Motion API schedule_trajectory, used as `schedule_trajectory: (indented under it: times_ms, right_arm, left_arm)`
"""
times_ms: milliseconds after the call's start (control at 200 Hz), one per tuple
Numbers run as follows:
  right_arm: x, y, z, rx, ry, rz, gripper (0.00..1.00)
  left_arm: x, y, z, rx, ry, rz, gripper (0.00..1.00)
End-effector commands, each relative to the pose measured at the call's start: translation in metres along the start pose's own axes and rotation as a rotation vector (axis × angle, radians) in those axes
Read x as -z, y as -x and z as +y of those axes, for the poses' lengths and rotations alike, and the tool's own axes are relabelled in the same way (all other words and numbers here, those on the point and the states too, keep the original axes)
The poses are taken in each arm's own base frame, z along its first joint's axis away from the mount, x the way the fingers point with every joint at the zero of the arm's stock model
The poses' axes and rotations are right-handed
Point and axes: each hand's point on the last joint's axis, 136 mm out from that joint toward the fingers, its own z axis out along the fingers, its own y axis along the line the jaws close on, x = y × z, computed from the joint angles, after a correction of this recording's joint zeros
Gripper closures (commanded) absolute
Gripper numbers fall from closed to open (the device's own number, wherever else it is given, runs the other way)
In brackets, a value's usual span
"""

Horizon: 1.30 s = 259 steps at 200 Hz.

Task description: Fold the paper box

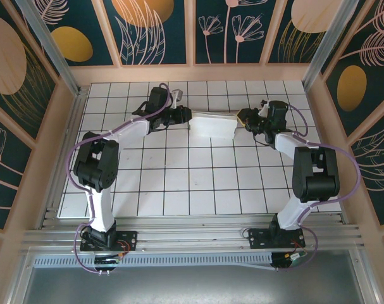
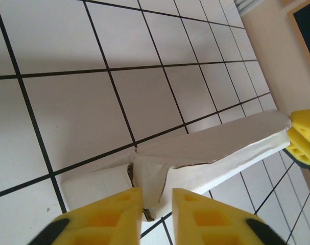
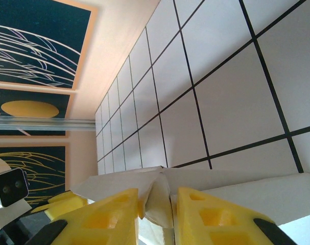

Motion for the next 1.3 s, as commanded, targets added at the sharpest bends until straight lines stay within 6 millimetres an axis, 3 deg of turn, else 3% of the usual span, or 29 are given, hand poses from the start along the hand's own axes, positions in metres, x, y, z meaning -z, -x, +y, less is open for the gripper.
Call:
schedule_trajectory:
  times_ms: [0,280,435,491,571,651,726,841,921,1156,1291]
  right_arm:
    - [-0.006,-0.040,-0.050,-0.101,-0.170,0.108,0.75]
    - [-0.008,-0.041,-0.047,-0.098,-0.167,0.113,0.75]
    - [-0.006,-0.042,-0.049,-0.094,-0.180,0.111,0.75]
    - [-0.006,-0.041,-0.050,-0.089,-0.185,0.109,0.75]
    - [-0.006,-0.041,-0.051,-0.081,-0.195,0.112,0.75]
    - [-0.006,-0.039,-0.052,-0.077,-0.201,0.108,0.75]
    - [-0.006,-0.038,-0.051,-0.074,-0.201,0.105,0.75]
    - [-0.006,-0.038,-0.050,-0.074,-0.199,0.105,0.75]
    - [-0.006,-0.039,-0.049,-0.075,-0.199,0.107,0.75]
    - [-0.005,-0.038,-0.045,-0.069,-0.193,0.108,0.75]
    - [-0.005,-0.039,-0.043,-0.067,-0.189,0.111,0.75]
  left_arm:
    - [-0.004,-0.004,-0.004,0.032,-0.020,0.020,0.84]
    - [-0.008,-0.002,-0.008,0.063,-0.050,0.024,0.90]
    - [-0.006,-0.022,0.017,0.016,0.063,0.043,0.90]
    - [-0.003,-0.030,0.028,-0.005,0.109,0.052,0.85]
    - [0.004,-0.033,0.025,-0.022,0.100,0.035,0.67]
    - [0.017,-0.018,0.008,-0.035,0.061,-0.028,0.58]
    - [0.033,0.001,-0.002,-0.024,0.067,-0.114,0.56]
    - [0.055,0.028,-0.008,0.068,0.098,-0.250,0.52]
    - [0.062,0.041,-0.004,0.225,0.109,-0.324,0.46]
    - [0.036,0.048,-0.026,0.480,-0.074,-0.252,0.42]
    - [0.014,0.040,-0.012,0.562,-0.036,-0.192,0.40]
